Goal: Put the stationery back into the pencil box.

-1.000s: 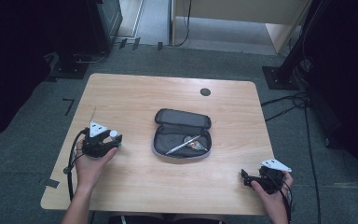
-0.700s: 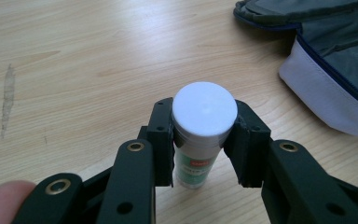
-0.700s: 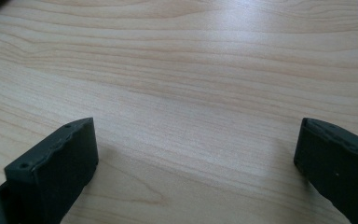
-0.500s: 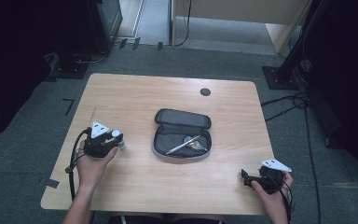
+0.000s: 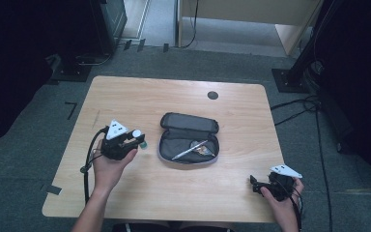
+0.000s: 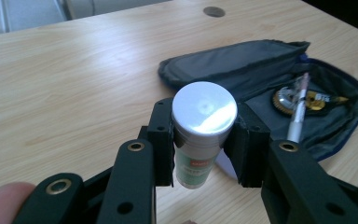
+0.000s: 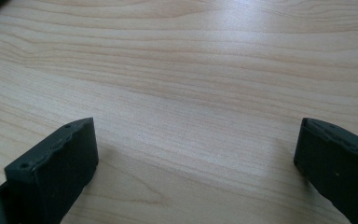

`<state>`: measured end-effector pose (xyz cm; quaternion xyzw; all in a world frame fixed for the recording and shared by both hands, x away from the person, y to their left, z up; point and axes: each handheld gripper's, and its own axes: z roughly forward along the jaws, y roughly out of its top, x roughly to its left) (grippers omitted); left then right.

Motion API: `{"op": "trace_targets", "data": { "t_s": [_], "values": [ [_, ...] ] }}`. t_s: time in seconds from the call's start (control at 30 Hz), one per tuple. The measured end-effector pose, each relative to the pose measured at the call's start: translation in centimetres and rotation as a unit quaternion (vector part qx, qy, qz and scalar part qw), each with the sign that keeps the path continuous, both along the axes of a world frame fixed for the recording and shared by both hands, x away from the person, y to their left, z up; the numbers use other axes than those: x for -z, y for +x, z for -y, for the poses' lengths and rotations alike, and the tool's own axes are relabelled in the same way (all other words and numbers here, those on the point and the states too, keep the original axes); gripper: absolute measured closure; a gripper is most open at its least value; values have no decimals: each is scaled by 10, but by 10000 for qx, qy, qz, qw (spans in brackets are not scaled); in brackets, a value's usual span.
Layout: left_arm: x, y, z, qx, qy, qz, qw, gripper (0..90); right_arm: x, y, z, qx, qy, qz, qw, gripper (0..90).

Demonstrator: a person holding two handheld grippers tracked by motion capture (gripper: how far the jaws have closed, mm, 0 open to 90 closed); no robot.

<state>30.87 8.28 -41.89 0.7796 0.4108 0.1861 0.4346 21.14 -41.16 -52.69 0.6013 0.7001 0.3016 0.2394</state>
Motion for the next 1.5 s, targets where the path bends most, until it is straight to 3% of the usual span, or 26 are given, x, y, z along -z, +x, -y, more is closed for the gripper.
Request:
{"op": "trace_targets", "data": {
  "t_s": [0.13, 0.37, 0.7, 0.9, 1.1, 1.5],
  "values": [
    [-2, 2, 17, 194, -89, -7, 9998, 658, 0, 0, 0, 2, 2, 0, 10000, 0],
    [-1, 4, 45, 487, 13, 64, 9988, 658, 0, 0, 0, -6, -1, -6, 10000, 0],
    [17, 12, 75, 711, 134, 17, 9974, 658, 0, 0, 0, -7, 3, -6, 10000, 0],
    [30, 20, 87, 712, 228, -11, 9972, 658, 0, 0, 0, -9, 4, -4, 10000, 0],
    [42, 21, 86, 759, 289, -65, 9967, 658, 0, 0, 0, -8, 4, -5, 10000, 0],
    [40, 10, 63, 915, 369, -398, 9943, 657, 0, 0, 0, -2, -14, -9, 10000, 0]
  ]
}}
